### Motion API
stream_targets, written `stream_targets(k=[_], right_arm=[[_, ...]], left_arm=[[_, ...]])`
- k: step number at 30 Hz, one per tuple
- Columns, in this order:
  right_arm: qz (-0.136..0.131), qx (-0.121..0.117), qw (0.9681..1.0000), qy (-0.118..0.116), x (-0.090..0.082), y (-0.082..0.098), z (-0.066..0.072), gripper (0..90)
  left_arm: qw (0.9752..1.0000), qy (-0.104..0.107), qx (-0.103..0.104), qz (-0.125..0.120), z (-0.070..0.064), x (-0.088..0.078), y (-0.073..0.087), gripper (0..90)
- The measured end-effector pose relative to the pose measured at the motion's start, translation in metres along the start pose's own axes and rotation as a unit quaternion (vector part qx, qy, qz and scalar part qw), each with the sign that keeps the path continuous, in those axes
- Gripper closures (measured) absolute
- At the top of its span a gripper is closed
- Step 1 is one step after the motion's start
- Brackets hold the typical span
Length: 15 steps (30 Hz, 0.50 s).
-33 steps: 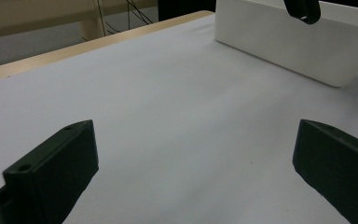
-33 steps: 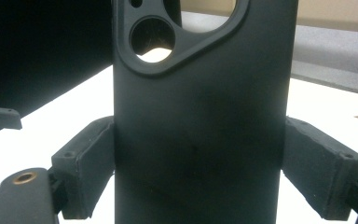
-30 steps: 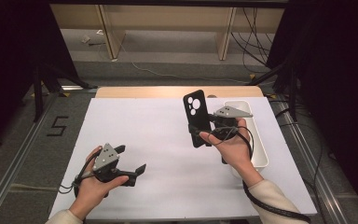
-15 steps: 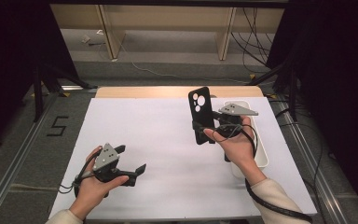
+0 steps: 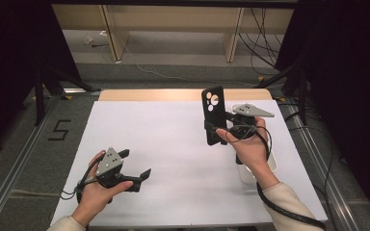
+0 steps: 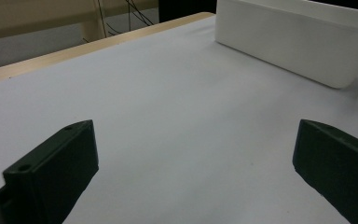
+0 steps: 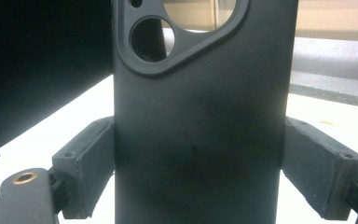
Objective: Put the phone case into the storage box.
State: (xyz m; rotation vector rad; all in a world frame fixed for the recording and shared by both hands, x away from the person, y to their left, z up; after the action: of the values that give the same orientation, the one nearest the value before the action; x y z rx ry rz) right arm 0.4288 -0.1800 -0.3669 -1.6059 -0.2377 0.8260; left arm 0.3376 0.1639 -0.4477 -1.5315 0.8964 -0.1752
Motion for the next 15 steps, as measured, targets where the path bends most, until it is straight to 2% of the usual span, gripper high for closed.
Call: stream_targets(k=[15], right_arm=[[-0.008, 0.014, 0.9997, 0.018, -0.006, -0.001, -0.013, 16.3]], left_arm=[[1.0000, -0.001, -0.002, -0.003, 0.000, 0.000, -0.001, 0.0]])
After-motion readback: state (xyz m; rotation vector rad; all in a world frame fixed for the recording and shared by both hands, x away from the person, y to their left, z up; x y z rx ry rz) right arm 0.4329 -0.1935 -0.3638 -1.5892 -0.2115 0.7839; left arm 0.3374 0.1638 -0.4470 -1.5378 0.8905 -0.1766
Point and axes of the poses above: each handheld gripper's, and its own axes: x roughly forward along the jaws, y roughly out of its underside, z roughly to its left, the point moved 2 cm from there along x, roughly forward along the jaws, and after that the axes turned 9 degrees about -x, right-handed, at the moved point
